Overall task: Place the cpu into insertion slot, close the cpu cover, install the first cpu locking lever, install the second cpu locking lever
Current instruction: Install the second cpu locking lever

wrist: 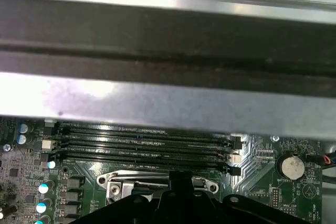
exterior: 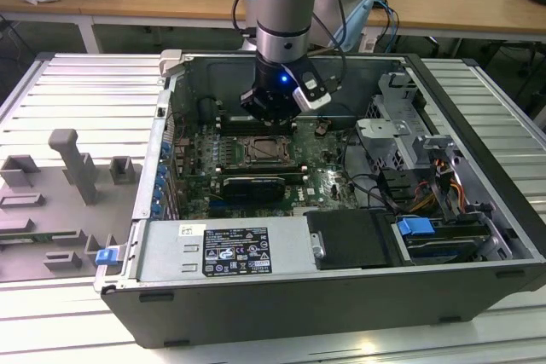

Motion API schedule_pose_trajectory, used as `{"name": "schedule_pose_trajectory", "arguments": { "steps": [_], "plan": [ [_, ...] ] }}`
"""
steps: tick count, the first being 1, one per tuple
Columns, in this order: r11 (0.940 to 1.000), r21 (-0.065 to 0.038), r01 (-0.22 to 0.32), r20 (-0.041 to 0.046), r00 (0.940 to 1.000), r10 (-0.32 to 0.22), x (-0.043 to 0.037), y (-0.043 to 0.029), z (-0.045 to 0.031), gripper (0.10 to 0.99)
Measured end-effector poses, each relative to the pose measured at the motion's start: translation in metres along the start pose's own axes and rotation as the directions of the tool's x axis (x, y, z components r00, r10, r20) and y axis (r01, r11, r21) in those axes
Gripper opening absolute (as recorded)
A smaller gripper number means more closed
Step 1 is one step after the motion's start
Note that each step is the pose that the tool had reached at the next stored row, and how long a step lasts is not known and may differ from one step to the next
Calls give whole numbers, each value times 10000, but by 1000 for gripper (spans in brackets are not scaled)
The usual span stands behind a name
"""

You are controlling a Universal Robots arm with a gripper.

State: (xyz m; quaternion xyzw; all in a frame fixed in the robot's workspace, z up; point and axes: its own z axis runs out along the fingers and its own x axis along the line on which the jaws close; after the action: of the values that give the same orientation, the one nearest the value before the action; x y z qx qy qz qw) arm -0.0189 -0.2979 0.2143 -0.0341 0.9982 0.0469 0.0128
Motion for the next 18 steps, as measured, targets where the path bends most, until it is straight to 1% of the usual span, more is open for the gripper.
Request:
{"name": "schedule_pose_trajectory", "arguments": {
  "steps": [3, 7, 12, 13, 15, 18],
  "plan": [
    [10000, 1, 1, -1, 10000, -1, 1, -14, -2, 106],
    [10000, 0, 0, 0, 10000, 0, 5, -75, -7, 106],
    [10000, 1, -2, -1, 10000, 2, 8, -121, -21, 106],
    [10000, 0, 0, 0, 10000, 0, 6, -117, -70, 106],
    [10000, -1, 0, 0, 10000, 0, 4, -110, -146, 106],
    [10000, 1, 1, -1, 10000, -1, 2, -104, -224, 106]
  ]
}}
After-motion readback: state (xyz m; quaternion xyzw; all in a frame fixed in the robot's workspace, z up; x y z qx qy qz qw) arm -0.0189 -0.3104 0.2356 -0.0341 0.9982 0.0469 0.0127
